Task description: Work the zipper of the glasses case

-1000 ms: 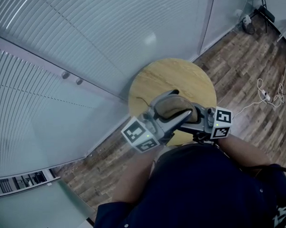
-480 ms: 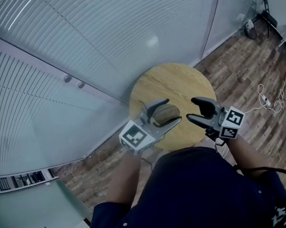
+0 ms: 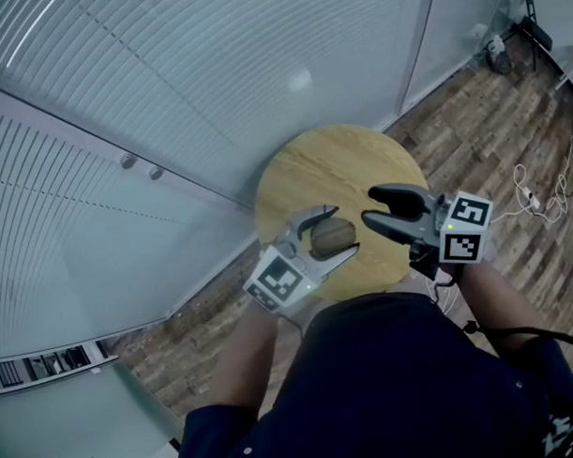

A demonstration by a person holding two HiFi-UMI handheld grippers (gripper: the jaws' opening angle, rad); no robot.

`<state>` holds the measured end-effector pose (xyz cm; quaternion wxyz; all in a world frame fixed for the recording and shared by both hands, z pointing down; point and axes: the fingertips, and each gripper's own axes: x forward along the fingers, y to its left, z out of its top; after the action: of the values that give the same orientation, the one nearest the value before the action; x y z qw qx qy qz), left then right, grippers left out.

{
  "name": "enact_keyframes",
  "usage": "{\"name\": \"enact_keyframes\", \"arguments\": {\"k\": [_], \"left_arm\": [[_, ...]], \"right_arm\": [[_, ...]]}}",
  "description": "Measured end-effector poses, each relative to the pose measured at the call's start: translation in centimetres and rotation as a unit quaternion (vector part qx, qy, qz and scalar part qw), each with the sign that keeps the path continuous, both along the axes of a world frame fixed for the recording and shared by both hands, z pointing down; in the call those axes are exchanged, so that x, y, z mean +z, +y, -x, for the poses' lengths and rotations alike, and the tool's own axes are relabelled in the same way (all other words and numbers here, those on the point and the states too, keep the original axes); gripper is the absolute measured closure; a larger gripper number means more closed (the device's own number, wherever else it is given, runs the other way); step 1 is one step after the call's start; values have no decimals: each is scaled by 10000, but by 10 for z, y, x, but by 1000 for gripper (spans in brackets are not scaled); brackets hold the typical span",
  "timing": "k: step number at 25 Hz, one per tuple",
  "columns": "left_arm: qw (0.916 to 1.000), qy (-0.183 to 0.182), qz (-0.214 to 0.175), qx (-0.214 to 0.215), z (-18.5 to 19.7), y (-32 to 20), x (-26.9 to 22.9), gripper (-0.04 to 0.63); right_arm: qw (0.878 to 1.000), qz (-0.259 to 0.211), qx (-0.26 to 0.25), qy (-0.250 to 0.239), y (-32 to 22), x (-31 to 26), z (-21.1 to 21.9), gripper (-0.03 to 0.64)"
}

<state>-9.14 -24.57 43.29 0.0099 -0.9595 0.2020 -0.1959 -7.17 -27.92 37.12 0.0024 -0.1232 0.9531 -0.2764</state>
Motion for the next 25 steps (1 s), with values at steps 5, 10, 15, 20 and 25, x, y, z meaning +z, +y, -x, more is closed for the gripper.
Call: {"name": "enact_keyframes", "arguments": {"k": [5, 10, 15, 20, 25], "left_arm": [[9988, -379, -290, 136, -4, 10, 3, 290], [9954, -778, -473, 309, -10, 25, 12, 290], [9912, -1020, -646, 549, -19, 38, 19, 290], [9889, -1167, -620, 678, -23, 45, 25, 290], [9903, -1134, -517, 606, -21, 43, 25, 290]], "right_arm": [[9914, 459, -1213, -148, 35, -5, 27, 405], [9884, 572, -1407, 29, 43, 3, 31, 399], [9845, 554, -1653, 205, 51, 12, 36, 332], [9816, 526, -1818, 264, 61, 13, 42, 330], [9793, 457, -1958, 218, 67, 9, 44, 332]]}}
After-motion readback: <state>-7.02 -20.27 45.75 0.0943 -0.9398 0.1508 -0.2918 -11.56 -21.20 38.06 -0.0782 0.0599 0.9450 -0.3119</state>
